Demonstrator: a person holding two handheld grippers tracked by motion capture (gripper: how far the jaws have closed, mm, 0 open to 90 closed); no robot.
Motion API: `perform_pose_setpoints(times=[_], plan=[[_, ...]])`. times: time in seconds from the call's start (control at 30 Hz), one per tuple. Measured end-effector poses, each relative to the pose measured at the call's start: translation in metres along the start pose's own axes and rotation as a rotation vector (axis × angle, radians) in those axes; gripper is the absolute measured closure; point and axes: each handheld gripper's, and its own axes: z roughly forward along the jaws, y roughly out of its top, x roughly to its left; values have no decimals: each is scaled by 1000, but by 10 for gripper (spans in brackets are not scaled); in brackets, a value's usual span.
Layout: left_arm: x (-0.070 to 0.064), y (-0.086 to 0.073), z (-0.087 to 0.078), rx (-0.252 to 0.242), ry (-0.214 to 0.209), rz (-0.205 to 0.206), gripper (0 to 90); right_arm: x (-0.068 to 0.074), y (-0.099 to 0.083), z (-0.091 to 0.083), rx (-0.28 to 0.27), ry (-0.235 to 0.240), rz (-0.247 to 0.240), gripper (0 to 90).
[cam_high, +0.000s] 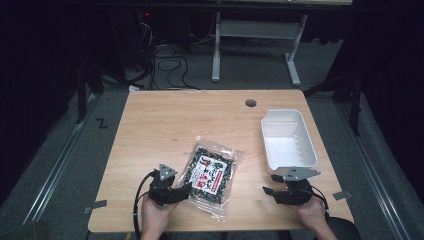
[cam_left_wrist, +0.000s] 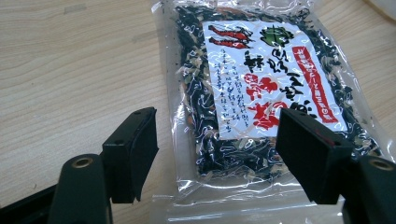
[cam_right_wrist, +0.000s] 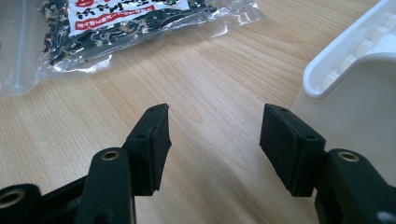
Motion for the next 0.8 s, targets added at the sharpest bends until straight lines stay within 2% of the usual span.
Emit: perform_pose_setpoints(times=[0.4,0.8], plan=[[0,0,1,9,-3,-2,298,-1,-1,2,7,2,1,421],[-6,3,0,23,13,6,284,-1,-1,2,5,6,-5,415]])
